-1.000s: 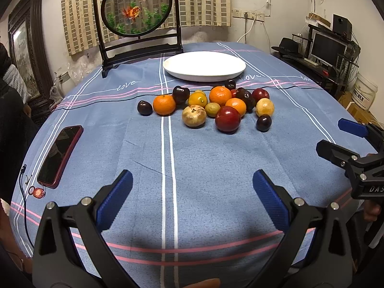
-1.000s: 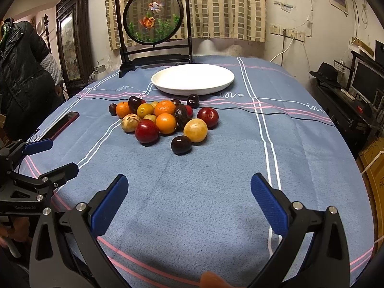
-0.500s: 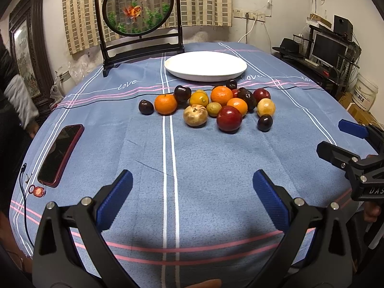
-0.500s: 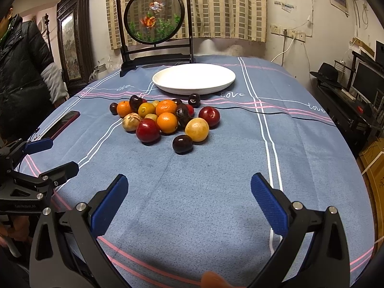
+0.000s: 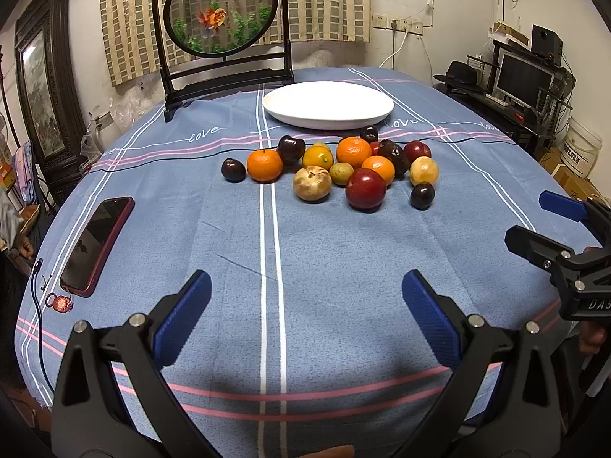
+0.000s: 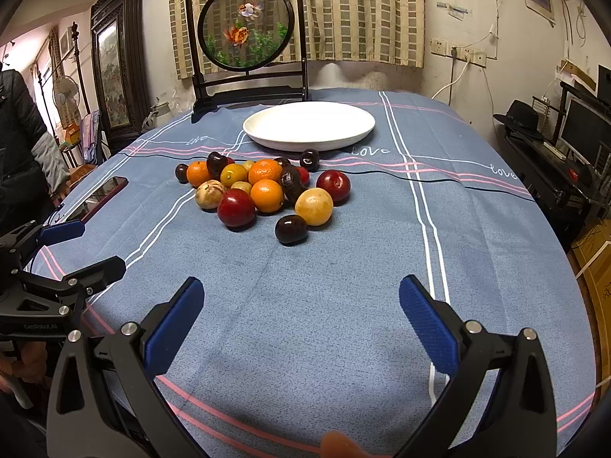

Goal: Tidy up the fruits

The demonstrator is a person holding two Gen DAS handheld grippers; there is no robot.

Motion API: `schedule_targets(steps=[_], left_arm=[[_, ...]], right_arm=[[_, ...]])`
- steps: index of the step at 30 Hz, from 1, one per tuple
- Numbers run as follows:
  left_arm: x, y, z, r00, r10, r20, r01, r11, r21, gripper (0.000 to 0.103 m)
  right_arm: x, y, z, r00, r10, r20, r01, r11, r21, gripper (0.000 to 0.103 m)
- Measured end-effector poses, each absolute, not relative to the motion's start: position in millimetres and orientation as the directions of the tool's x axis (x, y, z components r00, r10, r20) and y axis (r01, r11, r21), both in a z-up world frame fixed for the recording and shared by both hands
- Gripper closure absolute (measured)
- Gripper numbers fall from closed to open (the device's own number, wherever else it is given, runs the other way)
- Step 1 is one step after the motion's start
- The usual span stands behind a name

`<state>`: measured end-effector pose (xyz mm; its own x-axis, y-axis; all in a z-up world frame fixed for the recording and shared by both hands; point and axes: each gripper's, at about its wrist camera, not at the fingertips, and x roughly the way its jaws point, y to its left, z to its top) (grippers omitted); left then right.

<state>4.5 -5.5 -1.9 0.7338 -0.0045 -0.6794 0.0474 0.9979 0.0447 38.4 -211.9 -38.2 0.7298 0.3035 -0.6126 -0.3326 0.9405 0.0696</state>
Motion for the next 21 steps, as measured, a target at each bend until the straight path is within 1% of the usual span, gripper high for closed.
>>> schedule_targets(steps=[21], left_arm=[[4.6,-3.3,-1.8,0.733,-0.003,-0.68,0.044,0.998,0.043,0.002]], right_arm=[[38.2,-211.1,-38.9,0.73,0.307,-0.611,-0.337,0.939,0.07,0.001]])
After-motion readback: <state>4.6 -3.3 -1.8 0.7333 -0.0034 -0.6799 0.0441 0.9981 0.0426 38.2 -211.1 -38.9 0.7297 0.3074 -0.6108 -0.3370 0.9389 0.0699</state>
